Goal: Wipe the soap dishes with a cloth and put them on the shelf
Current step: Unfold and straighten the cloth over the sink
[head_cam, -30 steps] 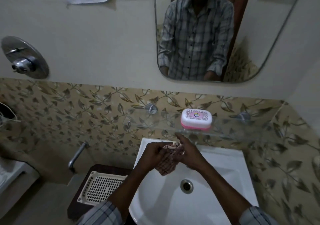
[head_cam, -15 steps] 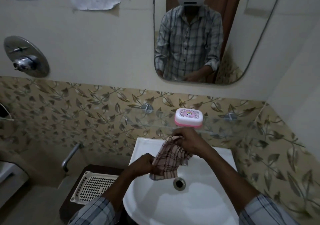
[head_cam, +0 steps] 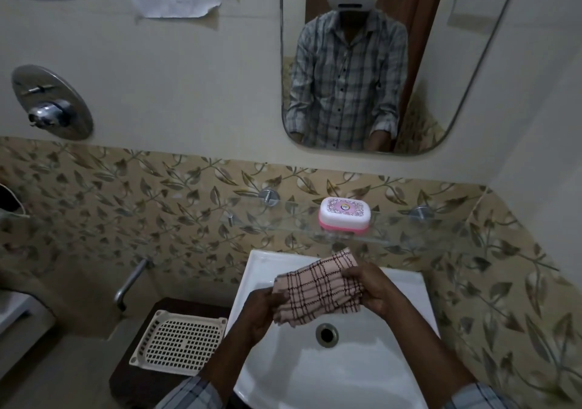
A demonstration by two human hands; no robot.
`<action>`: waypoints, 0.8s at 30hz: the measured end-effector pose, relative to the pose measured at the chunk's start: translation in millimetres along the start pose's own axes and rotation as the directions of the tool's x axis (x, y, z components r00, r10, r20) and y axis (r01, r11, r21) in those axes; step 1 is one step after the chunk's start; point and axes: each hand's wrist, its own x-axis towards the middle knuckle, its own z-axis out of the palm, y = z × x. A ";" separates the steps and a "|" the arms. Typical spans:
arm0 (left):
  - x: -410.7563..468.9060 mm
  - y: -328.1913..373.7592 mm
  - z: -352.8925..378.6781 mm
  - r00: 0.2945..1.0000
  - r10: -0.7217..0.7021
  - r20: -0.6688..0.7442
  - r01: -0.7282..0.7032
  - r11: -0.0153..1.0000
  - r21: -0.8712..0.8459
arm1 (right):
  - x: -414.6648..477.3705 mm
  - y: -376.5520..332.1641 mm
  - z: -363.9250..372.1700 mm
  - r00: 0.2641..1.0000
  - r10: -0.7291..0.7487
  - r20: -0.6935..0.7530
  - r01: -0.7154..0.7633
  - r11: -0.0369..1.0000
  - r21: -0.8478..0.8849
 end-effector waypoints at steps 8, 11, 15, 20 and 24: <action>11.7 25.3 6.3 0.971 0.174 -0.164 -0.113 0.937 0.330 | 17.3 29.0 0.6 0.998 0.049 -0.038 -0.051 0.998 -0.045; 13.6 31.8 0.5 0.966 0.220 -0.138 -0.155 0.915 0.373 | 19.0 33.3 -2.2 0.994 0.090 -0.070 -0.084 0.993 0.084; 14.7 35.8 0.6 0.945 0.283 -0.161 -0.075 0.670 0.739 | 18.8 30.7 -2.5 0.999 -0.032 0.017 0.032 0.999 -0.018; -6.8 32.8 55.9 0.925 0.358 0.127 -0.358 0.709 0.607 | 16.1 13.0 27.0 0.987 -0.161 0.003 0.159 0.972 -0.170; -7.7 34.9 75.2 0.905 0.420 0.072 -0.405 0.795 0.452 | 7.0 7.7 21.0 0.976 -0.183 0.115 0.192 0.979 -0.066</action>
